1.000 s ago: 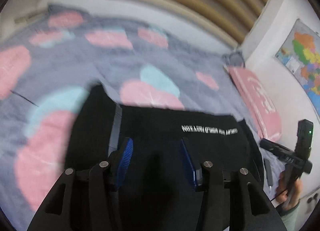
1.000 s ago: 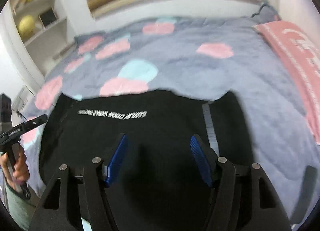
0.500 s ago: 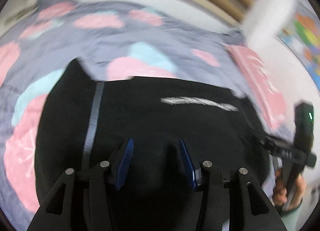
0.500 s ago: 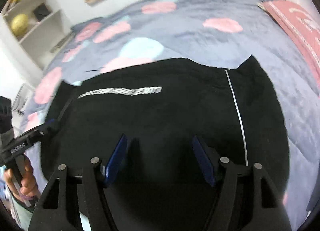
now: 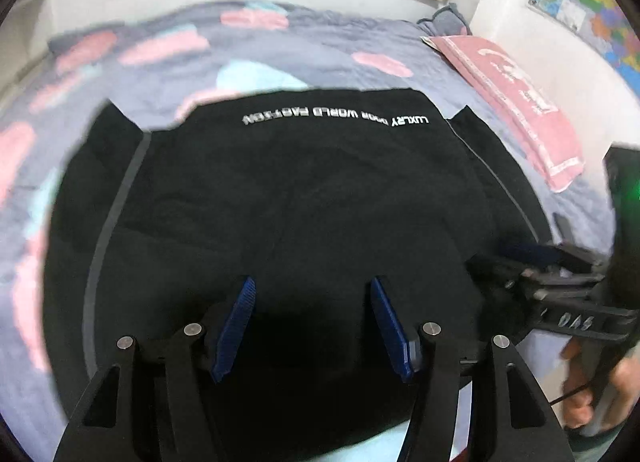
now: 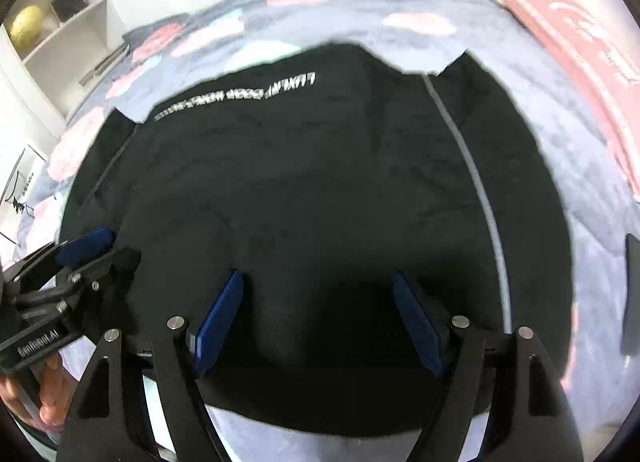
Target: Fold large clothes
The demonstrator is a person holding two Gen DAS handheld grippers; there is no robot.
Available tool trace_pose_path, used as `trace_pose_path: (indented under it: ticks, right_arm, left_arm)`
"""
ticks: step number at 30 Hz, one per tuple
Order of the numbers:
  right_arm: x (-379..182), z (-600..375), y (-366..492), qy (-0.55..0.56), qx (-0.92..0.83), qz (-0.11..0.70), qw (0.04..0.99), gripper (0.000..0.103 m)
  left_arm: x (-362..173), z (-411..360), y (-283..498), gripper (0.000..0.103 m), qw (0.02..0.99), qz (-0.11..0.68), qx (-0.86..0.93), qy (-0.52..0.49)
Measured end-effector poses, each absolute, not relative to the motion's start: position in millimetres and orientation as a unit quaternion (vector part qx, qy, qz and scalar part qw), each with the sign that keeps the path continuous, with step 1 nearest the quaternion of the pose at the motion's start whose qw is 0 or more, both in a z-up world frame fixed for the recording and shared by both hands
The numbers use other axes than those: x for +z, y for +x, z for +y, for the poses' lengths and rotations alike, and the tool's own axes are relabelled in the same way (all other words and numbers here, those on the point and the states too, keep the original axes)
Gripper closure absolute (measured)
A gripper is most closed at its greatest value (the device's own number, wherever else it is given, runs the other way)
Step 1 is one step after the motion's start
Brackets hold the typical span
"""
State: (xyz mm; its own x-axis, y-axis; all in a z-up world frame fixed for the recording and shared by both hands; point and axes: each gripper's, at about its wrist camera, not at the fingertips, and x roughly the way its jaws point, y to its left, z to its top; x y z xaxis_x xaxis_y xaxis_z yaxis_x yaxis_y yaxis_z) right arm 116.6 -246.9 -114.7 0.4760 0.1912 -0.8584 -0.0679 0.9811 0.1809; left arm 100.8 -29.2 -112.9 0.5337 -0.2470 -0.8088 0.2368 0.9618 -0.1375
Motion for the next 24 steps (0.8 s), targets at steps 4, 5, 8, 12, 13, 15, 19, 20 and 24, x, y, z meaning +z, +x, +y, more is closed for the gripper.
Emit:
trace_pose_path:
  ticks: [4,5,8,12,13,15,19,20,24]
  right_arm:
    - [-78.1,-244.5,95.5,0.046,0.053,0.466,0.882,0.023]
    - [-69.1,-243.0,90.5,0.044,0.051,0.455,0.888,0.022]
    - [-39.6,-235.2,75.6,0.032,0.042,0.422,0.905,0.020]
    - [-3.7,-224.6,53.4,0.017,0.029,0.374,0.927,0.011]
    - [2.4,-222.5,49.7,0.014,0.025,0.364,0.931,0.010]
    - [16.5,-218.1,40.5,0.007,0.016,0.344,0.939,0.009]
    - [32.1,-212.4,29.7,0.005,0.014,0.326,0.945,0.009]
    - [34.4,-211.2,27.3,0.006,0.015,0.323,0.946,0.009]
    - [41.1,-207.3,18.9,-0.002,0.014,0.312,0.950,0.007]
  left_arm:
    - [-83.8,-25.8,74.7,0.040,0.900,0.427,-0.090,0.019]
    - [-77.8,-24.3,71.8,0.038,0.902,0.424,-0.083,0.018]
    - [-54.6,-23.4,55.7,0.036,0.911,0.406,-0.059,0.026]
    - [-17.0,-21.3,28.2,0.036,0.936,0.349,-0.020,0.046]
    - [-8.3,-19.9,20.8,0.036,0.942,0.333,-0.015,0.048]
    - [6.4,-18.5,12.3,0.035,0.950,0.310,-0.016,0.040]
    - [28.7,-10.1,-2.8,0.030,0.959,0.282,-0.027,0.005]
    - [32.4,-6.8,-6.6,0.030,0.960,0.279,-0.023,-0.004]
    - [38.2,-0.5,-14.7,0.030,0.962,0.272,-0.016,-0.026]
